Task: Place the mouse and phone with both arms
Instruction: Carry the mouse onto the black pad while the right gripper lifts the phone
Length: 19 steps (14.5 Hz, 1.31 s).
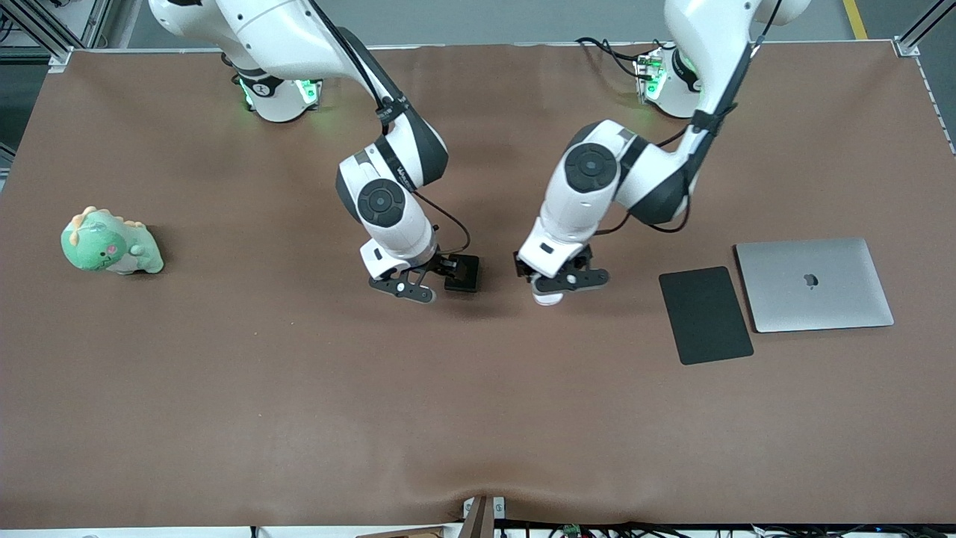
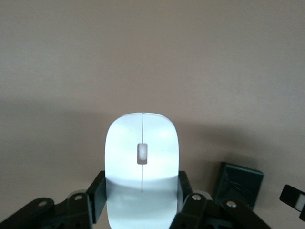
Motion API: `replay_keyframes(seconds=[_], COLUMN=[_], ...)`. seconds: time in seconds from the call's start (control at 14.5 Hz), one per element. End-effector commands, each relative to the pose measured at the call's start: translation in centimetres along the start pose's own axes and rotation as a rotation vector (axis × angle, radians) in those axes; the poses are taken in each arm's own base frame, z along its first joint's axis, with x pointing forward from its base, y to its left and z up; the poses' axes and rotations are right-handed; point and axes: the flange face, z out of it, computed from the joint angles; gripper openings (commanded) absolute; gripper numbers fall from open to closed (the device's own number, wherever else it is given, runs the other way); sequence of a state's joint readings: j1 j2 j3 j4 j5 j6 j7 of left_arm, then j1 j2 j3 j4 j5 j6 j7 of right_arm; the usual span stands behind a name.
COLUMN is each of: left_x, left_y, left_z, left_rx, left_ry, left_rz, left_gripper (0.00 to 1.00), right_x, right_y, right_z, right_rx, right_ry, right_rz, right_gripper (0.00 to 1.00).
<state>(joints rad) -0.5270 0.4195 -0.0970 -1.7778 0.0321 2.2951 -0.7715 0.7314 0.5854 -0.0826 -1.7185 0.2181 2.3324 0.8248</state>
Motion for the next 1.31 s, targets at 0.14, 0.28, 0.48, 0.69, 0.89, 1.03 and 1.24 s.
replay_keyframes(seconds=[0.14,0.28,0.48,0.69,0.89,1.03,1.24], left_x=[3.7,5.5,7.7,10.0,11.0,11.1,11.9], left_y=[-7.0,-9.8,-13.6,-18.4,-21.0,-21.6,-24.0], left_z=[-4.1,-4.5,-4.8,-5.5,-5.3,-4.6,-2.9], left_rx=[0.056,0.062,0.07,0.075,0.081,0.086,0.095], left_ry=[-0.024,-0.028,-0.035,-0.043,-0.056,-0.068,-0.094], left_rz=[0.035,0.039,0.035,0.058,0.049,0.056,0.021], left_gripper=[0.0,0.0,0.0,0.0,0.0,0.0,0.0], right_x=[-1.2,-1.8,-3.1,-3.9,-5.0,-5.2,-5.6], right_y=[-1.4,-2.1,-3.0,-3.3,-3.7,-4.0,-4.2], right_z=[2.7,3.8,5.1,6.1,7.3,8.1,8.8], right_rx=[0.015,0.03,0.038,0.023,0.014,0.02,0.013], right_ry=[0.01,0.026,0.039,0.039,0.039,0.047,0.047], right_rz=[0.006,-0.005,-0.025,-0.047,-0.073,-0.077,-0.087], right_gripper=[1.0,1.0,1.0,1.0,1.0,1.0,1.0])
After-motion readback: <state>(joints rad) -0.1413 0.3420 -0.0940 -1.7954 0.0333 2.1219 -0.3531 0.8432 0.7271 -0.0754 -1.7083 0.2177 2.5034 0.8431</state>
